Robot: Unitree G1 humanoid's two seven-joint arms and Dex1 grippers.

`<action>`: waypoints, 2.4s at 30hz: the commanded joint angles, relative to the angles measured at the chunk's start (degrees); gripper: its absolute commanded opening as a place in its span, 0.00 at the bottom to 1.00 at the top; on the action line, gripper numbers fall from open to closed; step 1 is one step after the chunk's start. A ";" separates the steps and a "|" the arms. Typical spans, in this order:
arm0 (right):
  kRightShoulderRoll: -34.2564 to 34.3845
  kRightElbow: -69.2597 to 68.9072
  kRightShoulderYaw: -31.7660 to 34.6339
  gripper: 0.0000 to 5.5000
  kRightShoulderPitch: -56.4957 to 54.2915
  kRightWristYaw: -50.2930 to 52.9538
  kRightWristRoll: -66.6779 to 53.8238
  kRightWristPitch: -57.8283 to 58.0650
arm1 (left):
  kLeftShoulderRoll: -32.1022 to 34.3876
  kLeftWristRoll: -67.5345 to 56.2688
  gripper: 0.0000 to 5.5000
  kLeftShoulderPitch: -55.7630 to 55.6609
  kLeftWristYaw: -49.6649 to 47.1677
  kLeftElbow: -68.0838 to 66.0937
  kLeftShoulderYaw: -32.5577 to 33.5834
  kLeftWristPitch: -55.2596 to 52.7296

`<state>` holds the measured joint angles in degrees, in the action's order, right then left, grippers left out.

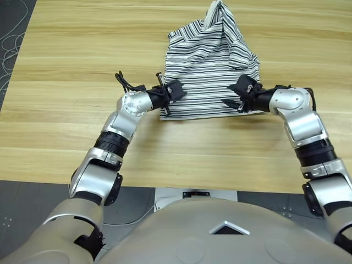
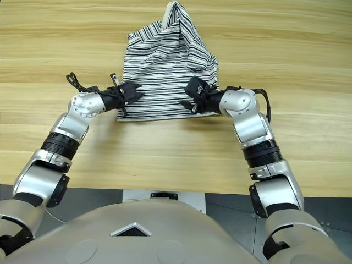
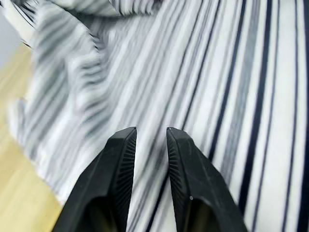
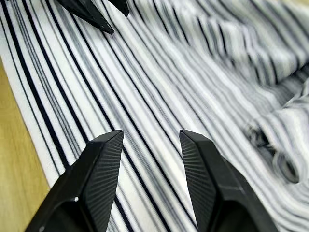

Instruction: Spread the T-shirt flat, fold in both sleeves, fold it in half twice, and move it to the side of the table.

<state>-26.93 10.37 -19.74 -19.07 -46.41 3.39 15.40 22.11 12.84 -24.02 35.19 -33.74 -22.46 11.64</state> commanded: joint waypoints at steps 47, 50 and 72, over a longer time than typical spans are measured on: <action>-11.74 -20.78 -3.23 0.39 -7.64 -16.93 -31.21 43.07 | 30.91 -4.55 0.21 22.29 35.25 57.53 -3.47 -19.80; -7.89 -17.46 -2.49 0.39 -9.33 -13.35 -29.02 39.73 | 29.41 -6.57 0.21 19.95 35.22 58.58 -2.87 -22.02; 3.25 -2.81 -4.34 0.30 -10.17 -8.78 -18.18 23.44 | 4.52 -1.22 0.21 1.39 19.17 22.54 -7.37 -16.05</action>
<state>-24.31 6.85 -23.76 -28.92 -55.19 -15.78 39.97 27.34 10.24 -21.66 55.93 -7.32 -29.20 -6.27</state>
